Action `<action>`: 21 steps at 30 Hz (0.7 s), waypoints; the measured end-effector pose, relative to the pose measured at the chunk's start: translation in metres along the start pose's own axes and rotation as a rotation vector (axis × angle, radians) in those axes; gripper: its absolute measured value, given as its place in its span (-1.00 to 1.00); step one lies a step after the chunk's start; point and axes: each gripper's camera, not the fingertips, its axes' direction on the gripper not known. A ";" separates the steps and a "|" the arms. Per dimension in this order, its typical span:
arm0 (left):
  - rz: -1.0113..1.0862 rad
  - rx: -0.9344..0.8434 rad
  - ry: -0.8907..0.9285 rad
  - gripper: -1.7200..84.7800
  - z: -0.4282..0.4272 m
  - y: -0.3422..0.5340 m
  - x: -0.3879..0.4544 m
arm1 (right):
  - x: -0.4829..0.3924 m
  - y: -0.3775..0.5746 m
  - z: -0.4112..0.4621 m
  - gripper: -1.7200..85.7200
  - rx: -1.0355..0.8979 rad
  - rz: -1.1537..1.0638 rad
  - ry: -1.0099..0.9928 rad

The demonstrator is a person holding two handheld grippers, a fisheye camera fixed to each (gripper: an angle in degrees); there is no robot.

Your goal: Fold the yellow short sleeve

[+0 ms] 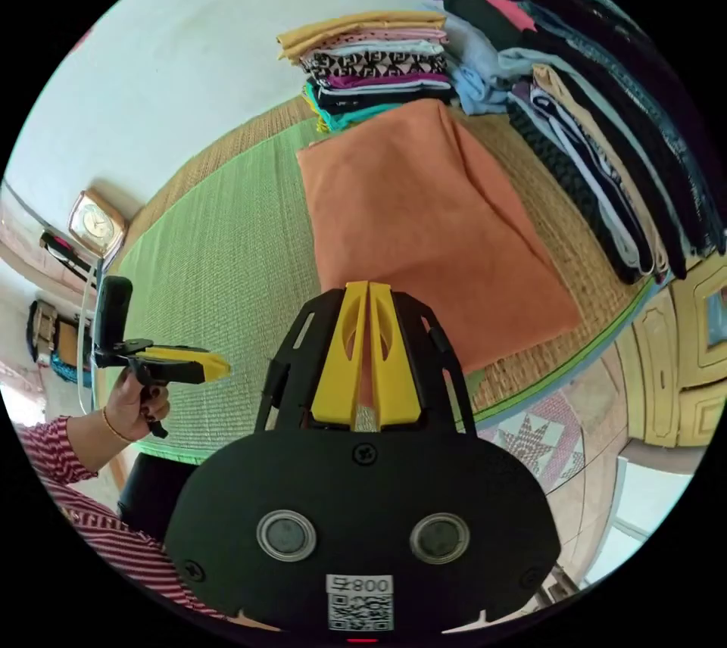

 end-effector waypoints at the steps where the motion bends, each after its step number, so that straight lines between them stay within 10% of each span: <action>1: 0.007 -0.001 -0.010 -0.96 -0.006 0.009 -0.007 | -0.009 -0.008 -0.008 -0.94 0.029 -0.024 0.010; 21: -0.048 0.134 0.111 -0.95 -0.071 0.114 -0.135 | -0.206 -0.304 -0.011 -0.76 0.180 -0.360 0.344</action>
